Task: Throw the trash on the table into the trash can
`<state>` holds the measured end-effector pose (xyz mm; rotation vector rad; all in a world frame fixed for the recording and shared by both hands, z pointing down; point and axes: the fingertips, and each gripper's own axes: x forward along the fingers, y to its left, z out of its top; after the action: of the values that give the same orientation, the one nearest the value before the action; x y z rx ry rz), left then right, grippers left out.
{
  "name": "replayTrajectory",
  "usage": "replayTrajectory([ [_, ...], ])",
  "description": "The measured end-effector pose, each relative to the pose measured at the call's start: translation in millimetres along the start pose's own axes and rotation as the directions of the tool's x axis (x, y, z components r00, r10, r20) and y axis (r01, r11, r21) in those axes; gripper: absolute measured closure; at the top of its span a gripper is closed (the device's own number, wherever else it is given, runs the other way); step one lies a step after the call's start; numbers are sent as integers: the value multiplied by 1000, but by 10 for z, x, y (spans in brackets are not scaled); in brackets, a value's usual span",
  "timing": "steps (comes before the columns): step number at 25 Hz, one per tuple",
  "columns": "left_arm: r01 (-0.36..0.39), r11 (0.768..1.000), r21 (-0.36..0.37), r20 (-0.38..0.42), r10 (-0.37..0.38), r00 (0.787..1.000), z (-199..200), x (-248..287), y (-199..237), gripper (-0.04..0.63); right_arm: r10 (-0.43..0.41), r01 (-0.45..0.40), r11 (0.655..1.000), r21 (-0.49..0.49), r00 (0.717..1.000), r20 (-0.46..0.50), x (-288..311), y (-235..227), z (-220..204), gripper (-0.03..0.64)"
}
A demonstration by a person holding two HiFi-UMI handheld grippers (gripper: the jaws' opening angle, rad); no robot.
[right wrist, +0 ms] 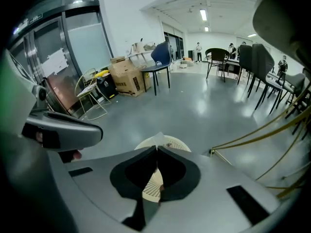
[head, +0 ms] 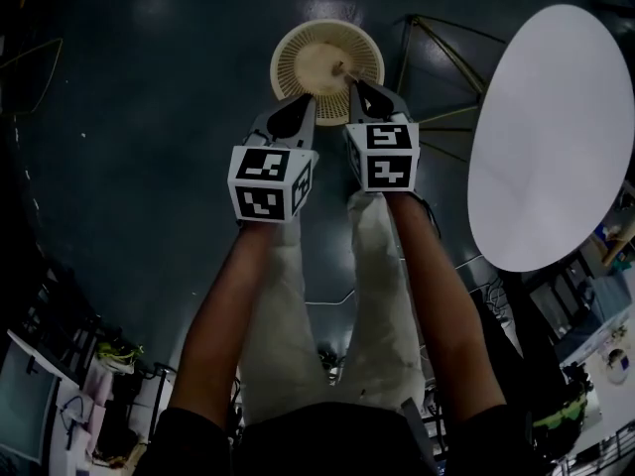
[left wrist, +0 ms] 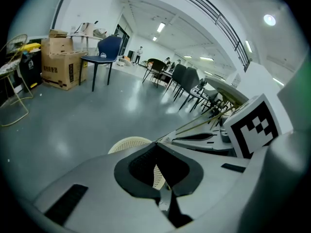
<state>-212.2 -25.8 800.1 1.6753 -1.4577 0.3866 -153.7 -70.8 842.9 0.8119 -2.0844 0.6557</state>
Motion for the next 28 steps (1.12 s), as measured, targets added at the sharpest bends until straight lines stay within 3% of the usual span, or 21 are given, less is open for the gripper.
replayTrajectory([
  [5, -1, 1000, 7, -32, 2, 999, -334, 134, 68, 588, 24, -24, 1000, 16, 1000, -3, 140, 38, -263, 594],
  [12, 3, 1000, 2, -49, -3, 999, -488, 281, 208, 588, 11, -10, 1000, 16, 999, -47, 442, 21, -458, 594],
  [20, 0, 1000, 11, -64, 1, 998, -559, 343, 349, 588, 13, -12, 1000, 13, 998, -66, 624, 43, -534, 592],
  [28, -3, 999, 37, -66, 6, 998, -462, 150, 338, 588, 25, -24, 1000, 17, 998, -56, 431, 80, -432, 592],
])
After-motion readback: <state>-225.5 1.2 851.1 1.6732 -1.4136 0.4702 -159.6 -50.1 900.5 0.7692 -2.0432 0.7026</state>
